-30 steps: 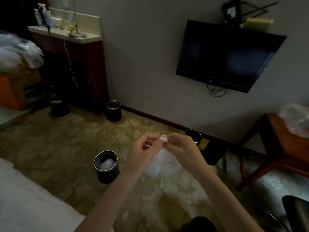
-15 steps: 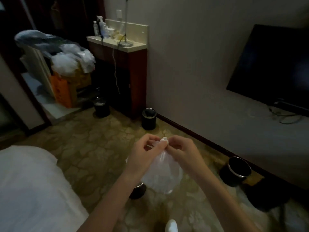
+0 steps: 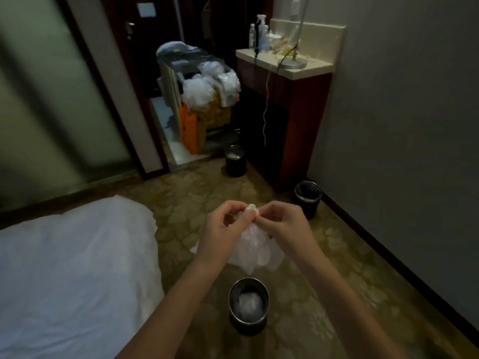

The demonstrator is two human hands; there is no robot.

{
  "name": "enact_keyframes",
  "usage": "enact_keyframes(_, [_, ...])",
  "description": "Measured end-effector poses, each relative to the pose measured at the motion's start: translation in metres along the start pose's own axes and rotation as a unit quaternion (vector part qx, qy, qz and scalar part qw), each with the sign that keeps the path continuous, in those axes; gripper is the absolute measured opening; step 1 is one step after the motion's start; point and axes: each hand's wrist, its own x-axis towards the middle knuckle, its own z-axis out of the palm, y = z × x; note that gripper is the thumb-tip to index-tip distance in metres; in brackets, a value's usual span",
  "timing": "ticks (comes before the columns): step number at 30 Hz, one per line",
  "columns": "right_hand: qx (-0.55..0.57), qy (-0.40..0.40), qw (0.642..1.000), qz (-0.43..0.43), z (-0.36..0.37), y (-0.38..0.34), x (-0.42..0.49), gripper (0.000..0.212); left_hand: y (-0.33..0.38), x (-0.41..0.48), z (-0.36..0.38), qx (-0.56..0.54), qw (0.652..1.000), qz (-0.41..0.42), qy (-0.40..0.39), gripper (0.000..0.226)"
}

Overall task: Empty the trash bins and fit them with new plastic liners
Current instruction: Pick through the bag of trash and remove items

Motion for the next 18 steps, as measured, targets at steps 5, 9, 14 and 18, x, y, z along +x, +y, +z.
enact_keyframes(5, [0.049, -0.034, 0.998, -0.023, -0.006, 0.0, 0.065, 0.011, 0.009, 0.051, 0.004, -0.02, 0.999, -0.003, 0.038, 0.008])
enact_keyframes(9, [0.061, -0.051, 0.997, -0.024, 0.005, 0.004, 0.102, 0.008, 0.0, 0.086, -0.004, -0.01, 0.999, -0.015, 0.042, 0.009])
enact_keyframes(14, [0.063, -0.041, 0.997, -0.021, 0.022, 0.013, 0.156, 0.01, -0.024, 0.145, -0.023, 0.006, 1.0, 0.006, 0.024, 0.013])
enact_keyframes(18, [0.06, -0.03, 0.998, -0.019, 0.053, 0.023, 0.217, 0.01, -0.05, 0.207, -0.052, -0.011, 1.0, 0.02, 0.017, 0.009])
